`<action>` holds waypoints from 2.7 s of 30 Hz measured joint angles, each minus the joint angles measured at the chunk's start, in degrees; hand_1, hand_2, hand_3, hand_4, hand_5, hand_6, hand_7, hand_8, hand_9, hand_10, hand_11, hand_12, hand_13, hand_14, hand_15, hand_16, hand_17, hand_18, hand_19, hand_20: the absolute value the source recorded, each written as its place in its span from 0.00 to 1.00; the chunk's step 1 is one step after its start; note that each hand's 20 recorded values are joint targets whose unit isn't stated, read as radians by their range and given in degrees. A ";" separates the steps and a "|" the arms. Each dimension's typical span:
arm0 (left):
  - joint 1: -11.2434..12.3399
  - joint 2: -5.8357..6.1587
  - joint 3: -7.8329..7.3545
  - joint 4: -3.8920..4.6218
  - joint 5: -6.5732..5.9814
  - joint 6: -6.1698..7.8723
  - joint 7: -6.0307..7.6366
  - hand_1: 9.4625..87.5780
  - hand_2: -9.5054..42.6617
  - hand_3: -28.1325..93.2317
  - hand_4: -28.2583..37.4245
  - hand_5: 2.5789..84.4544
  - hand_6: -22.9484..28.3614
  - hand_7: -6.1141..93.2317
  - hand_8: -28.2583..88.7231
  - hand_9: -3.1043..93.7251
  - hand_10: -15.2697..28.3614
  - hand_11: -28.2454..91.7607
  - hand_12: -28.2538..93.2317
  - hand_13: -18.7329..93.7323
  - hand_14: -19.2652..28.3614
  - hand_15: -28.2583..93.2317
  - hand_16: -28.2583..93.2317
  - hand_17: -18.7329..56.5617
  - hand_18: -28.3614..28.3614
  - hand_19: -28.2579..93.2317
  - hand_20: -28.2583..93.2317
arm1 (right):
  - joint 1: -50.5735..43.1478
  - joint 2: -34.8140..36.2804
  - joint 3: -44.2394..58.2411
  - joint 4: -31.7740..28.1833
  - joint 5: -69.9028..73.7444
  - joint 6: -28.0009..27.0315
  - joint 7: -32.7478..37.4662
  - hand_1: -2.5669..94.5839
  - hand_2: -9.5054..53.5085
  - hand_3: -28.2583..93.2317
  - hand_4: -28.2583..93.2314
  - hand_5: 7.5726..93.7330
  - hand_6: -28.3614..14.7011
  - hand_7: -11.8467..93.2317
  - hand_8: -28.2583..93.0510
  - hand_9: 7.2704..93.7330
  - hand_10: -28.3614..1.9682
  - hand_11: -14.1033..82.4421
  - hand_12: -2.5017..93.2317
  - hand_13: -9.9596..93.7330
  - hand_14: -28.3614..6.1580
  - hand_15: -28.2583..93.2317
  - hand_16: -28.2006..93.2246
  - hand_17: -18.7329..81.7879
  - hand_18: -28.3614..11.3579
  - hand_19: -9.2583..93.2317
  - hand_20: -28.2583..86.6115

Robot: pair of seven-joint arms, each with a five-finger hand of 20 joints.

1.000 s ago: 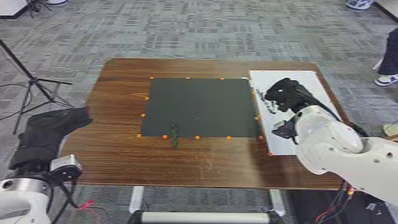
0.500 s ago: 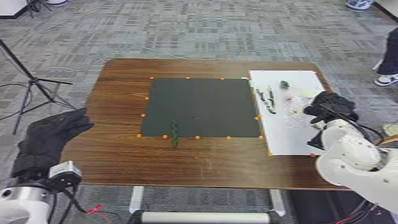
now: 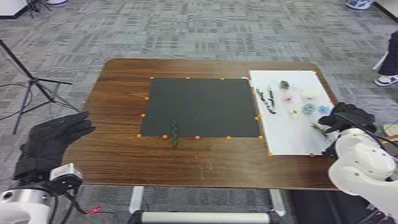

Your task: Arrange flowers

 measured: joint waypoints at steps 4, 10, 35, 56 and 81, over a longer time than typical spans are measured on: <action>0.03 -0.01 0.29 0.00 -0.18 0.04 0.21 0.17 0.13 0.95 0.07 0.67 0.68 0.19 0.16 0.53 0.81 0.52 0.33 0.47 0.89 0.68 0.16 0.18 0.82 0.59 0.35 | 0.41 0.16 -2.91 0.64 0.13 -0.01 0.15 0.34 0.15 0.87 0.04 0.52 0.55 0.30 0.11 0.63 0.28 0.40 0.18 0.65 0.30 0.80 0.34 0.38 0.00 0.93 0.24; 0.17 0.21 0.46 0.00 -0.44 0.08 0.63 0.17 0.13 0.95 0.07 0.67 0.68 0.20 0.16 0.53 0.81 0.52 0.33 0.47 0.89 0.68 0.16 0.18 0.82 0.58 0.35 | 0.31 -0.04 -2.84 1.39 0.75 -0.26 0.26 0.34 0.14 0.87 0.04 0.52 0.55 0.30 0.10 0.63 0.28 0.40 0.18 0.65 0.30 0.80 0.34 0.38 0.00 0.94 0.23; 0.53 -0.52 0.52 -0.08 -0.92 0.39 0.23 0.17 0.15 0.95 0.06 0.66 0.69 0.21 0.15 0.53 0.82 0.53 0.33 0.47 0.89 0.68 0.16 0.18 0.82 0.59 0.35 | 3.59 -2.48 -10.05 4.87 -5.77 3.67 2.05 0.61 0.00 0.83 0.00 0.66 0.63 0.53 0.16 0.84 0.66 0.34 0.39 0.76 0.71 0.73 0.46 0.48 0.15 0.99 0.18; 0.54 0.58 1.09 -0.04 -2.06 1.51 1.27 0.16 0.16 0.96 0.06 0.65 0.70 0.21 0.15 0.53 0.82 0.53 0.33 0.47 0.90 0.68 0.16 0.18 0.82 0.59 0.35 | 18.56 -5.27 -28.35 7.42 -11.21 9.10 4.57 0.65 0.00 0.84 0.00 0.75 0.67 0.58 0.16 0.90 0.73 0.37 0.42 0.82 0.77 0.70 0.48 0.51 0.18 1.00 0.20; 3.01 1.50 -0.50 -0.60 -3.35 2.41 2.74 0.16 0.17 0.96 0.06 0.65 0.70 0.21 0.15 0.53 0.82 0.53 0.33 0.47 0.90 0.68 0.16 0.18 0.82 0.59 0.35 | 37.09 -8.59 -41.60 3.69 -10.85 11.09 2.13 0.64 0.00 0.85 0.00 0.76 0.67 0.57 0.16 0.91 0.73 0.36 0.43 0.83 0.77 0.70 0.49 0.51 0.17 1.00 0.22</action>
